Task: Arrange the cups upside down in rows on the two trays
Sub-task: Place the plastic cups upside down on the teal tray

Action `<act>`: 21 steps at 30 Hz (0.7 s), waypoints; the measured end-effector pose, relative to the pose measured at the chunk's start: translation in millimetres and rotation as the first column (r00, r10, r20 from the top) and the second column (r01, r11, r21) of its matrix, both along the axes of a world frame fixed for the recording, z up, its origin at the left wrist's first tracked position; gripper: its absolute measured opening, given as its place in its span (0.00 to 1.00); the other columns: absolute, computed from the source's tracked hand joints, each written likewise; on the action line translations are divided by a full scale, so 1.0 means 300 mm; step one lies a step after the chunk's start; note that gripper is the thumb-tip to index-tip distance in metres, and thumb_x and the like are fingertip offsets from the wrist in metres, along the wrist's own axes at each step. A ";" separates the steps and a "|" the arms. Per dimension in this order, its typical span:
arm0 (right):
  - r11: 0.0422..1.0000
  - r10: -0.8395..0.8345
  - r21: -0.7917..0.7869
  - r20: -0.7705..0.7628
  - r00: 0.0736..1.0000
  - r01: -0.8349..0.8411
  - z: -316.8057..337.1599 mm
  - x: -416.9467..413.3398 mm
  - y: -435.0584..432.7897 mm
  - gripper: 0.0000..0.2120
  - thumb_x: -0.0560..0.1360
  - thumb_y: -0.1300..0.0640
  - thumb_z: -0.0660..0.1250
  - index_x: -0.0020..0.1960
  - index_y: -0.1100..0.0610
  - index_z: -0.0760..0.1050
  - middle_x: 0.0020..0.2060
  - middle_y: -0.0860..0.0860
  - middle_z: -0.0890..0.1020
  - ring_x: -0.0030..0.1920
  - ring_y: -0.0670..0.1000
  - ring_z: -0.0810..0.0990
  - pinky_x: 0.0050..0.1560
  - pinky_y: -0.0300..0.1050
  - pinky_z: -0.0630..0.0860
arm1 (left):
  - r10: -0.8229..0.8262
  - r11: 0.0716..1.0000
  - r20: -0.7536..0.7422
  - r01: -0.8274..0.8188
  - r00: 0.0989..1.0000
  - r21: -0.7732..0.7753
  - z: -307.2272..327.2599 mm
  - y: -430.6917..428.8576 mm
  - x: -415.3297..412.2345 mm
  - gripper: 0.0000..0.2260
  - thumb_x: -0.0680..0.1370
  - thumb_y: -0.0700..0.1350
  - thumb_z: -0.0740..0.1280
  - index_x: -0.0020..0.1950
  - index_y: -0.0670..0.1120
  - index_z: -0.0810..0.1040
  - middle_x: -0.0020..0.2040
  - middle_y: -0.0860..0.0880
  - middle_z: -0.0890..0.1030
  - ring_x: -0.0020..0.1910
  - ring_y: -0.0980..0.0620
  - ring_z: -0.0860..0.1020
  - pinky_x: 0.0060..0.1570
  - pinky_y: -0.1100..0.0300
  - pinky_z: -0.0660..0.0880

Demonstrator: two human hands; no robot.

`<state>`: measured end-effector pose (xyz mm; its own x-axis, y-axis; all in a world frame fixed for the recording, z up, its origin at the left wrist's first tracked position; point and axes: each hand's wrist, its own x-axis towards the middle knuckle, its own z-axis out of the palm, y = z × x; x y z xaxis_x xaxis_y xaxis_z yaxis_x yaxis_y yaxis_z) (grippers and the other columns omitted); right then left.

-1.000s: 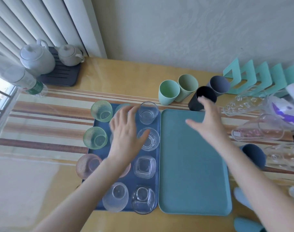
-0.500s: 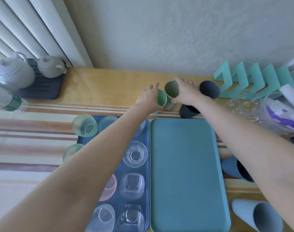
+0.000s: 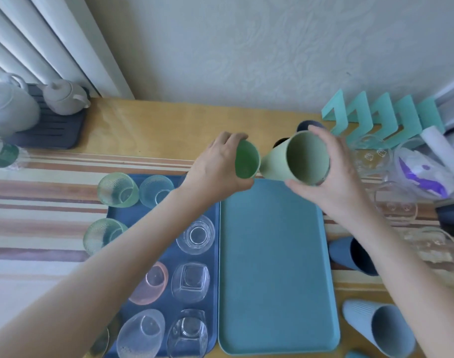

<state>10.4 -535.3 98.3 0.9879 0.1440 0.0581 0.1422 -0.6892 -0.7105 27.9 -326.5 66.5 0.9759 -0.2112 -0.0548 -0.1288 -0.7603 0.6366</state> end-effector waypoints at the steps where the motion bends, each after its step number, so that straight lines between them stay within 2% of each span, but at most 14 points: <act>1: 1.000 0.007 0.022 -0.010 1.000 -0.007 -0.003 -0.028 -0.004 0.40 0.63 0.60 0.77 0.70 0.53 0.62 0.63 0.51 0.67 0.65 0.45 0.65 0.60 0.22 0.57 | 0.000 1.000 -0.007 0.000 1.000 0.006 -0.006 -0.002 -0.025 0.35 0.66 0.48 0.73 0.70 0.47 0.64 0.63 0.48 0.70 0.61 0.48 0.71 0.57 0.56 0.70; 5: 1.000 0.026 0.002 -0.089 0.996 -0.026 -0.063 -0.089 -0.006 0.40 0.64 0.59 0.77 0.70 0.51 0.60 0.62 0.47 0.65 0.62 0.39 0.64 0.54 0.18 0.56 | -0.037 0.999 -0.061 0.039 0.997 0.038 -0.056 -0.025 -0.089 0.35 0.66 0.47 0.72 0.71 0.47 0.63 0.64 0.49 0.69 0.62 0.48 0.69 0.54 0.60 0.67; 8: 0.999 0.024 -0.042 -0.162 0.986 -0.031 -0.145 -0.097 0.001 0.41 0.64 0.59 0.77 0.71 0.52 0.60 0.60 0.47 0.65 0.61 0.43 0.65 0.50 0.25 0.60 | -0.086 0.993 -0.066 0.091 0.994 0.080 -0.109 -0.053 -0.091 0.34 0.66 0.47 0.72 0.70 0.47 0.63 0.65 0.49 0.69 0.61 0.48 0.69 0.51 0.59 0.68; 13: 0.991 -0.012 -0.134 -0.197 0.980 -0.014 -0.274 -0.090 0.023 0.41 0.65 0.57 0.76 0.72 0.53 0.57 0.62 0.52 0.66 0.63 0.52 0.67 0.54 0.41 0.66 | -0.087 0.987 -0.136 0.104 0.987 0.120 -0.186 -0.067 -0.071 0.34 0.67 0.47 0.72 0.70 0.48 0.62 0.65 0.48 0.68 0.62 0.47 0.69 0.48 0.60 0.68; 17: 0.991 -0.072 -0.126 -0.209 0.975 0.047 -0.332 -0.081 0.029 0.41 0.66 0.56 0.75 0.72 0.55 0.56 0.64 0.54 0.64 0.64 0.53 0.67 0.55 0.40 0.65 | -0.083 0.985 -0.128 0.101 0.988 0.143 -0.208 -0.066 -0.064 0.35 0.67 0.48 0.72 0.71 0.48 0.61 0.65 0.49 0.67 0.63 0.48 0.68 0.46 0.61 0.67; 21: 0.987 -0.098 -0.145 -0.179 0.979 0.072 -0.351 -0.077 0.036 0.40 0.66 0.56 0.74 0.71 0.56 0.56 0.63 0.53 0.65 0.63 0.53 0.67 0.49 0.40 0.65 | -0.075 0.985 -0.128 0.093 0.989 0.148 -0.214 -0.065 -0.049 0.35 0.67 0.49 0.71 0.72 0.48 0.61 0.66 0.49 0.67 0.63 0.48 0.68 0.46 0.60 0.68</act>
<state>-12.8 -524.4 -6.9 0.9886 0.0532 -0.1408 -0.0455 -0.7860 -0.6166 13.3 -346.0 2.5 0.9392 -0.2720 -0.2096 -0.1253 -0.8398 0.5282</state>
